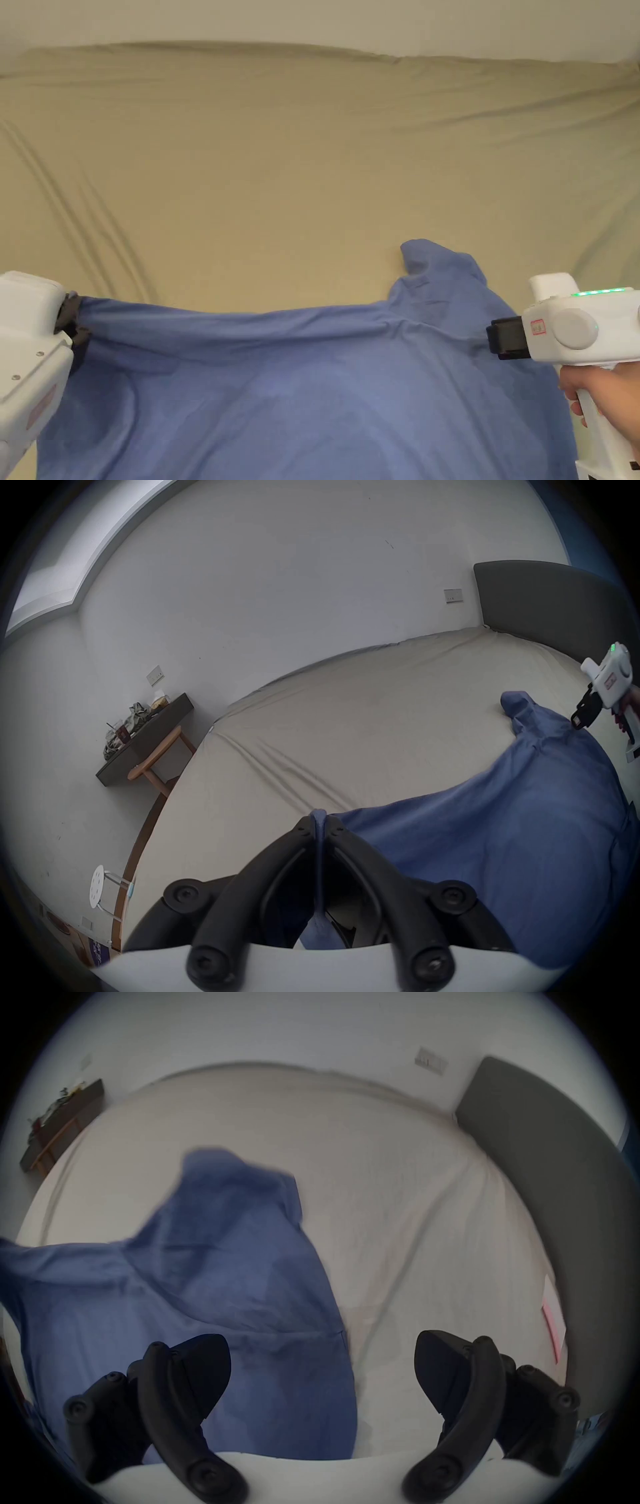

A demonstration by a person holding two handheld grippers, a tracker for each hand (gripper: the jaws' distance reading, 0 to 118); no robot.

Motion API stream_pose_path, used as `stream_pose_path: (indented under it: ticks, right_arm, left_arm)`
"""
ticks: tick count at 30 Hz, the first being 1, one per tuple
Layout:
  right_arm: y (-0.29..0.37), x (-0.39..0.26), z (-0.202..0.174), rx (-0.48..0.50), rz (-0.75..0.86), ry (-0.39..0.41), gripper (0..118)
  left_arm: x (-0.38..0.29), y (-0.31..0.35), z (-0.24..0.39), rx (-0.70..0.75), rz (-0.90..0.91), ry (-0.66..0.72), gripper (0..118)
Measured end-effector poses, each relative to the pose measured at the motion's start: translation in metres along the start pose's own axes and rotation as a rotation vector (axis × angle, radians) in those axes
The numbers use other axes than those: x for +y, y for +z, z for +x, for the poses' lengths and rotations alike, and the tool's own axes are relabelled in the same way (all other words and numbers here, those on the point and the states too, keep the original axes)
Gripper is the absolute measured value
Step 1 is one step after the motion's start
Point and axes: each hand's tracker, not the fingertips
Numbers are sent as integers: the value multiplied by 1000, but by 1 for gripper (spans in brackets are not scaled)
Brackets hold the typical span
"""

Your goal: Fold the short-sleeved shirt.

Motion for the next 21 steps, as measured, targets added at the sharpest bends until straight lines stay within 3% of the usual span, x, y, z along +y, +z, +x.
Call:
stream_pose_path:
  ticks: [2, 4, 6, 7, 8, 9, 11, 15, 21]
  right_arm:
    - [-12, -3, -2, -39, -32, -9, 107]
    - [-18, -7, -6, -16, -35, -4, 105]
    - [-5, -8, -9, 56, 11, -28, 82]
    - [2, -6, -13, 66, 19, -6, 62]
    - [9, -4, -19, 47, 60, 32, 21]
    - [18, -5, -23, 4, 104, 84, 2]
    - [39, 0, -23, -23, 165, 111, 2]
    - [109, 13, -5, 22, 294, 38, 2]
    - [241, 10, 20, 44, 555, 45, 2]
  left_arm:
    - [-10, -5, -5, 7, -16, -11, 1]
    - [-15, -2, -6, 4, -33, 0, 1]
    - [-21, -2, -8, 9, -41, 4, 1]
    - [-22, 0, -8, 14, -44, -2, 1]
    - [-22, 2, -9, 14, -44, -3, 1]
    - [-22, 3, -10, 13, -43, -2, 1]
    - [-17, 9, -14, 24, -34, -1, 1]
    - [4, 35, -32, 83, 46, 21, 1]
    - [50, 100, -67, 177, 214, 88, 1]
